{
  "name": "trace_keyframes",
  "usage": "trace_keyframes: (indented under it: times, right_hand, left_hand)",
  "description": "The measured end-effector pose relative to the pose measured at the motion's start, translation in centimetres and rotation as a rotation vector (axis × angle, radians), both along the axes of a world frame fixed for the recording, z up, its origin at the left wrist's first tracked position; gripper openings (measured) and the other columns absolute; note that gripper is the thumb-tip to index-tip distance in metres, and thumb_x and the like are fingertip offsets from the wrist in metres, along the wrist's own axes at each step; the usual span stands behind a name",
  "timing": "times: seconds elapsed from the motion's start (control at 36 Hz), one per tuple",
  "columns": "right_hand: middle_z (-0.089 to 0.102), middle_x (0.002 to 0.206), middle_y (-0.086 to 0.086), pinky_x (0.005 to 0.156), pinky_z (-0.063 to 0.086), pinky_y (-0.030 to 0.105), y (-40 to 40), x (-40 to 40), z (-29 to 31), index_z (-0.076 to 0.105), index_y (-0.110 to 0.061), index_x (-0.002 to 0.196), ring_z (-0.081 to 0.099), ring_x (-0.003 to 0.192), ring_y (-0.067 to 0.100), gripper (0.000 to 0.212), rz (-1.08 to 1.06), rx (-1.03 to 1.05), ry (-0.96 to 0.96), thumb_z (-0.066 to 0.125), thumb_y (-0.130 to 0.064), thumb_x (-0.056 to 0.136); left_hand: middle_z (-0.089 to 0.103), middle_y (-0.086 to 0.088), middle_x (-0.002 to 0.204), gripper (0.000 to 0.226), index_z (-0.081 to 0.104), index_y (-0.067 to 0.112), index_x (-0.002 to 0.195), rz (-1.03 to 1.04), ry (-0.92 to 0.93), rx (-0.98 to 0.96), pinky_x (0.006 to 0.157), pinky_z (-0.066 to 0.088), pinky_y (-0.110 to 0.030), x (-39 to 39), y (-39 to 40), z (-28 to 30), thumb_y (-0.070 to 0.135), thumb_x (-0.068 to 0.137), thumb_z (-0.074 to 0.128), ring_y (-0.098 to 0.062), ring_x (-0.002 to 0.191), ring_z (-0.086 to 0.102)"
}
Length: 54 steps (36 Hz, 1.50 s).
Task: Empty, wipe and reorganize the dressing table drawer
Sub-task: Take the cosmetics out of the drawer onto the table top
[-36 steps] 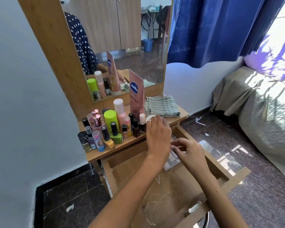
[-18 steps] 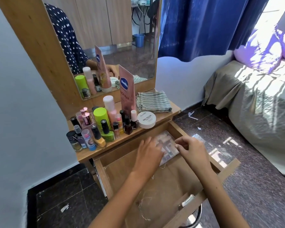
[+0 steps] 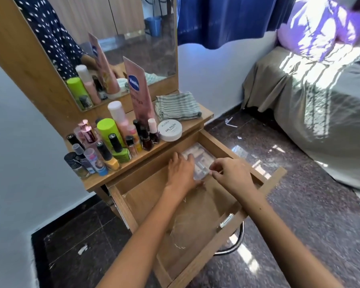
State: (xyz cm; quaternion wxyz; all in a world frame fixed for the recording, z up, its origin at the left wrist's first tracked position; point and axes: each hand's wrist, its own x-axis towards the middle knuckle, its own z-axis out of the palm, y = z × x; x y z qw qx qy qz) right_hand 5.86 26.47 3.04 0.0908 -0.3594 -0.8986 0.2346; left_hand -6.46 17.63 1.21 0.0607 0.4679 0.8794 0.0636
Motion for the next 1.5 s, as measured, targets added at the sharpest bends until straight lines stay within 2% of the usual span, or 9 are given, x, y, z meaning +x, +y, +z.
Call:
trace_keyframes:
  times: [0.25, 0.39, 0.67, 0.92, 1.0, 1.14, 1.25, 1.42, 1.5]
  right_hand:
    - [0.072, 0.083, -0.006, 0.076, 0.055, 0.036, 0.1, -0.2, -0.2, 0.072, -0.024, 0.088, 0.066, 0.083, 0.014, 0.006, -0.054, -0.03, 0.107, 0.07, -0.027, 0.083]
    - [0.072, 0.085, -0.007, 0.077, 0.055, 0.033, 0.0, -0.1, 0.0, 0.073, -0.022, 0.09, 0.066, 0.081, 0.011, 0.008, -0.085, -0.029, 0.203, 0.069, -0.022, 0.083]
    - [0.072, 0.094, -0.006, 0.076, 0.056, 0.021, -0.3, 0.5, 2.4, 0.071, -0.013, 0.101, 0.066, 0.086, 0.003, 0.018, -0.039, 0.072, 0.639, 0.062, -0.005, 0.088]
    - [0.069, 0.1, -0.003, 0.074, 0.052, 0.016, 0.4, 0.3, 4.9, 0.068, -0.012, 0.104, 0.065, 0.09, 0.005, 0.015, -0.125, 0.11, 0.939, 0.06, -0.008, 0.091]
    - [0.064, 0.103, 0.001, 0.072, 0.048, 0.009, 0.3, -0.5, 5.1, 0.064, -0.014, 0.104, 0.063, 0.09, 0.003, 0.014, -0.215, 0.093, 1.036, 0.058, -0.008, 0.092]
    - [0.061, 0.105, 0.002, 0.08, 0.052, 0.023, 2.4, -3.1, 4.5, 0.064, -0.014, 0.106, 0.061, 0.094, 0.012, 0.02, -0.104, 0.127, 0.835, 0.059, -0.005, 0.088]
    - [0.06, 0.118, -0.001, 0.085, 0.045, 0.028, 4.3, -5.4, 4.8, 0.058, -0.016, 0.121, 0.058, 0.106, 0.017, 0.032, 0.034, 0.21, 0.588, 0.058, -0.01, 0.09]
    - [0.066, 0.105, 0.004, 0.074, 0.046, 0.034, 4.7, -7.3, 4.5, 0.058, -0.014, 0.112, 0.063, 0.097, 0.026, 0.021, 0.046, 0.187, 0.498, 0.056, -0.021, 0.092]
    - [0.061, 0.118, 0.011, 0.093, 0.046, 0.035, 5.1, -8.0, 4.1, 0.056, -0.005, 0.119, 0.057, 0.112, 0.029, 0.034, 0.262, 0.257, 0.452, 0.054, -0.009, 0.086]
  left_hand:
    - [0.042, -0.022, 0.138, 0.102, 0.027, 0.007, 0.139, 0.06, -0.131, -0.013, 0.109, 0.025, -0.045, 0.3, 0.5, 0.9, 0.06, 0.066, 0.074, -0.038, 0.133, 0.027]
    - [0.053, -0.017, 0.126, 0.091, 0.036, 0.01, 0.122, 0.081, -0.11, 0.088, 0.103, 0.031, -0.043, 0.5, 0.3, 0.9, 0.062, 0.057, 0.075, -0.036, 0.126, 0.036]
    - [0.053, -0.009, 0.099, 0.079, 0.049, 0.011, 0.1, 0.026, 0.289, 0.29, 0.081, 0.033, -0.035, 2.6, -2.9, 4.8, 0.065, 0.046, 0.068, -0.025, 0.093, 0.043]
    - [0.057, -0.018, 0.101, 0.078, 0.053, 0.004, 0.099, 0.036, 0.33, 0.472, 0.108, 0.03, -0.048, 2.6, -1.7, 10.1, 0.062, 0.05, 0.068, -0.037, 0.103, 0.05]
    - [0.052, -0.025, 0.123, 0.084, 0.05, 0.004, 0.111, 0.064, 0.271, 0.457, 0.117, 0.01, -0.046, 1.7, -0.3, 11.6, 0.068, 0.057, 0.061, -0.04, 0.128, 0.038]
    - [0.032, -0.038, 0.14, 0.079, 0.042, 0.001, 0.12, 0.124, 0.247, 0.354, 0.116, -0.01, -0.046, -0.2, 2.4, 13.0, 0.066, 0.076, 0.055, -0.044, 0.142, 0.01]
    - [0.036, -0.036, 0.14, 0.091, 0.035, -0.005, 0.129, 0.22, 0.23, 0.301, 0.114, -0.013, -0.045, -1.8, 3.7, 13.6, 0.071, 0.08, 0.046, -0.042, 0.141, 0.017]
    - [0.038, -0.031, 0.141, 0.093, 0.033, -0.001, 0.132, 0.26, 0.174, 0.345, 0.117, -0.011, -0.042, -3.5, 4.9, 13.8, 0.072, 0.076, 0.051, -0.038, 0.142, 0.018]
    - [0.039, -0.031, 0.141, 0.085, 0.035, 0.002, 0.132, 0.28, 0.147, 0.333, 0.117, -0.011, -0.043, -3.7, 5.1, 13.6, 0.069, 0.081, 0.047, -0.038, 0.142, 0.02]
